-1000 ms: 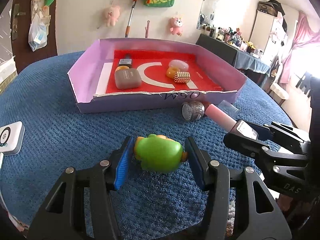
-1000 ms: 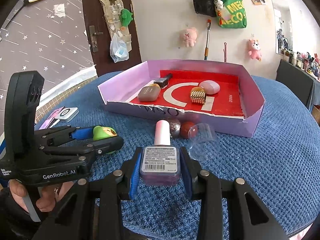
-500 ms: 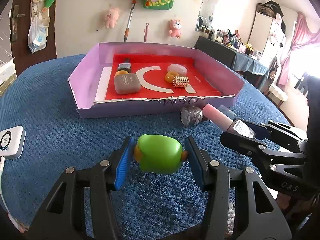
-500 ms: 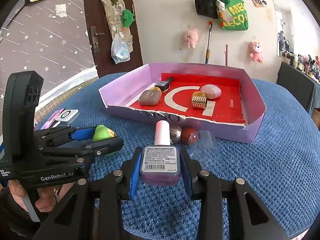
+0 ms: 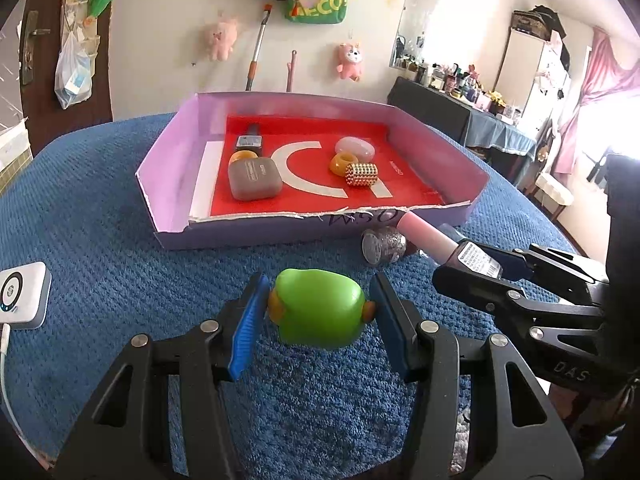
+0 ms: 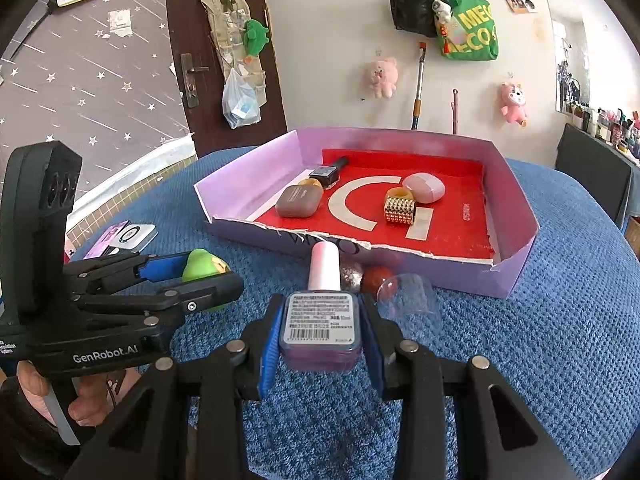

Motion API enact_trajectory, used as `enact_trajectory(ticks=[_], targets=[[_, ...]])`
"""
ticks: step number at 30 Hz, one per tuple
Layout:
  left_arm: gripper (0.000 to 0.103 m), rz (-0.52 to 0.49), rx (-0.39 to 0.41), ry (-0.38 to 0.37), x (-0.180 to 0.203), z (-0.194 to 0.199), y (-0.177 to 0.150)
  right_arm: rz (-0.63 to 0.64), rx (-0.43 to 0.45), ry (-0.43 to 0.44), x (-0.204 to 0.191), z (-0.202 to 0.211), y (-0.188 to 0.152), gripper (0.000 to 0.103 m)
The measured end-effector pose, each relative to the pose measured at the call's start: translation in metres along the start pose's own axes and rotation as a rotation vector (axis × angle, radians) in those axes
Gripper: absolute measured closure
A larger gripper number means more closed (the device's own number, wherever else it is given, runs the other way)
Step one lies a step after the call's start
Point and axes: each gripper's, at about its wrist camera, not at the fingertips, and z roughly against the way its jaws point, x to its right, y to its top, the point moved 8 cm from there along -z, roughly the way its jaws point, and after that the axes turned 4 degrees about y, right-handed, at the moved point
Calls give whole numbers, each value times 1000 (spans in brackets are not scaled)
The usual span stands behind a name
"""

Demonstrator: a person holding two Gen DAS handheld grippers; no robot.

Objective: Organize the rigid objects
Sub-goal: 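Lift and carry the pink bottle and green duck toy over the box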

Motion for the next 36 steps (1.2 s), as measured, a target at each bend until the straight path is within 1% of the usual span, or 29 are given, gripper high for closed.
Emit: enact_trajectory(ticks=[19,36], targets=[[52,-5,20,7,-1,-7,23,-11,28,8,14,-10,28,65],[52,-11,28,5,-2,-15,39,-18,30,2,26,-17,40,65]])
